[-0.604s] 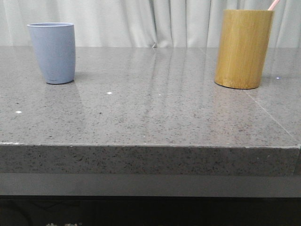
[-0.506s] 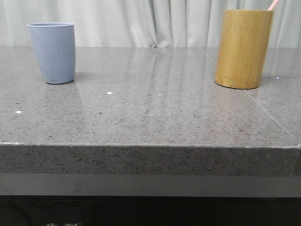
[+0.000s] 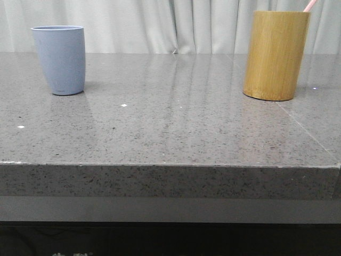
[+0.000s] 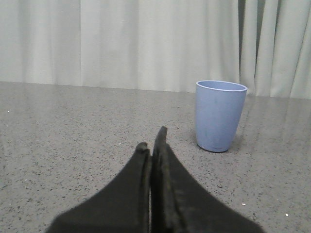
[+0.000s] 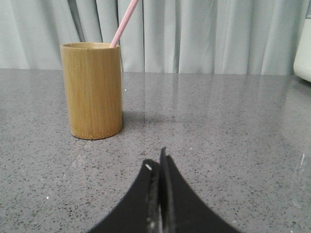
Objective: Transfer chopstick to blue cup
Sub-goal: 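Move the left gripper forward toward the light blue cup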
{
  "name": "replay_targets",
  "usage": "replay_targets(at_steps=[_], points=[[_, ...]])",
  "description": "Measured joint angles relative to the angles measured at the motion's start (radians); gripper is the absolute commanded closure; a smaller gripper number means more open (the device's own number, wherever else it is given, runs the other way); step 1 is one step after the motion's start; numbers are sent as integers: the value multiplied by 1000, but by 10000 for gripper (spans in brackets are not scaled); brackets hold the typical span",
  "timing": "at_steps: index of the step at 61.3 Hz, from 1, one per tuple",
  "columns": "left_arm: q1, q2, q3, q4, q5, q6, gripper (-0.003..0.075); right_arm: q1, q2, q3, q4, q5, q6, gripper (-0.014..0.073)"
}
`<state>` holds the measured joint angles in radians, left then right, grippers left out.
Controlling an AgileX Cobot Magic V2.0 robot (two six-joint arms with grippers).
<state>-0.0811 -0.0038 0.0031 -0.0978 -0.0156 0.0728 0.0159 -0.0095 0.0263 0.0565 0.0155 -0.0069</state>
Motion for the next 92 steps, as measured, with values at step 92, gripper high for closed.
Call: replay_targets(at_steps=[92], points=[[0,608,-712,0,519,0,739,0,510,-690,0,587,0,656]])
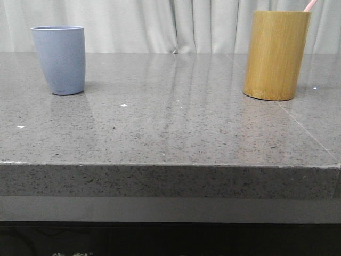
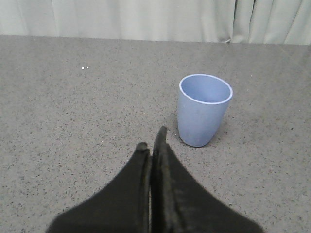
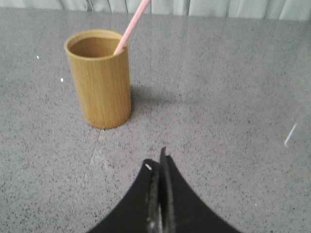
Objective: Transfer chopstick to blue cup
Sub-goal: 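Move the left gripper forward toward the light blue cup, then lower the open left gripper into the blue cup and grasp its rim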
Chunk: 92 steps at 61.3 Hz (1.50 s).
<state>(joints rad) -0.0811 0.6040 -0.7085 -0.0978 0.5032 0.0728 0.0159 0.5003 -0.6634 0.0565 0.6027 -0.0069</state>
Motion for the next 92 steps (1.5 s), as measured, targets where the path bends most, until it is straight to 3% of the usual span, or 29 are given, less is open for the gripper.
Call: replay_targets(at_steps=[7,14,20,27,30,34,56,92], points=[[0,44,0,0,-4,0,738,0,27,0,0,24,-7,564],[0,77,0,0,-8,0,706,0,43,0,0,38,-13,321],[0,102,0,0,-16,0,580,0,48,0,0,43,-18,108],[0,124,0,0,-57,0,337,0,48,0,0,43,-20,-1],[0,131,-3,0,-78,0,239,0,48,0,0,43,-20,1],[-5,147,-13,0,-98,0,197,0,48,0,0,43,-20,1],[-131,378,-256,2,-47,0,260,0,48,0,0,44,-20,1],[-141,926,-745,50,283,0,281,0,48,0,0,46,-20,1]])
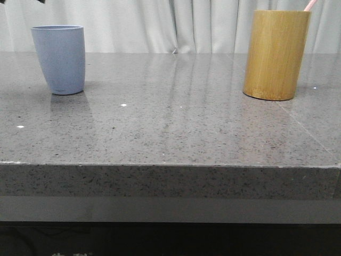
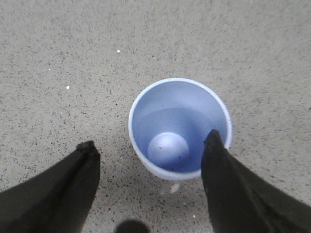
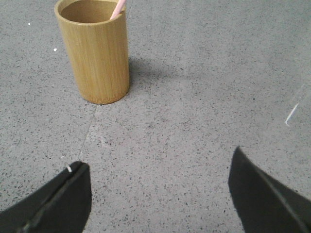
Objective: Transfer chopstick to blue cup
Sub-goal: 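Lower the open left gripper into the blue cup and grasp its rim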
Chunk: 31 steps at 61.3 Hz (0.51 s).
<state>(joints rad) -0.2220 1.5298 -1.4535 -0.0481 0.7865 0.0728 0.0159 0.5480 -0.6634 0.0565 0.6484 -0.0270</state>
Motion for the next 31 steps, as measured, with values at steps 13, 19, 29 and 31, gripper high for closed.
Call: replay_targets(at_steps=[13,19,29,31], points=[[0,153,-154,48,121,0,281,0,0,0,0,0,0,1],[0,206,-206,54,150,0,288,0,0,0,0,0,-1,1],[0,270,-261,55,169,0,391,0,0,0,0,0,-1,1],[0,279,-269,55,173,0,421,0,0,0,0,0,-1,1]])
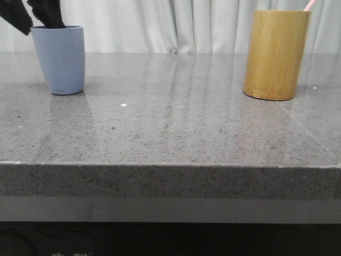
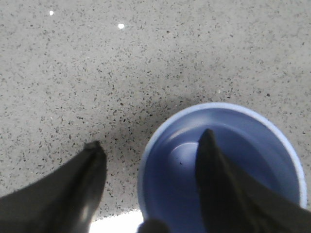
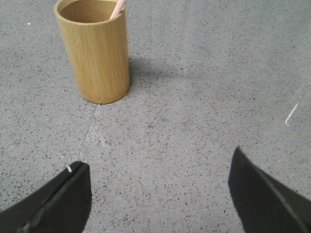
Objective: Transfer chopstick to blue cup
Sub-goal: 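Lower the open left gripper into the blue cup and grasp its rim, then lift the blue cup with the left gripper and carry it toward the bamboo cup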
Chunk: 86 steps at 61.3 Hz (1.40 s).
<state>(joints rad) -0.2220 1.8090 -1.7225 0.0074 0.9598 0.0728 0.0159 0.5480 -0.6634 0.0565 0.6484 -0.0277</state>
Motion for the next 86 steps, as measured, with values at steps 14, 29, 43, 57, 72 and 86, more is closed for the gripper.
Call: replay_targets(at_steps=[14,29,43,57,72,86], points=[[0,28,-13,0,20,0,597,0,0,0,0,0,0,1],[-4,30,-24,-7,27,0,739,0,0,0,0,0,0,1],[-73,33,-118,-7,93,22,739,0,0,0,0,0,0,1],[-208,56,-275,-13,138,41,739,0,0,0,0,0,0,1],[-314,140,-379,-23,154,43,739,0,0,0,0,0,0,1],[-363,203,-400,-57,124,43,739,0,0,0,4,0,0,1]])
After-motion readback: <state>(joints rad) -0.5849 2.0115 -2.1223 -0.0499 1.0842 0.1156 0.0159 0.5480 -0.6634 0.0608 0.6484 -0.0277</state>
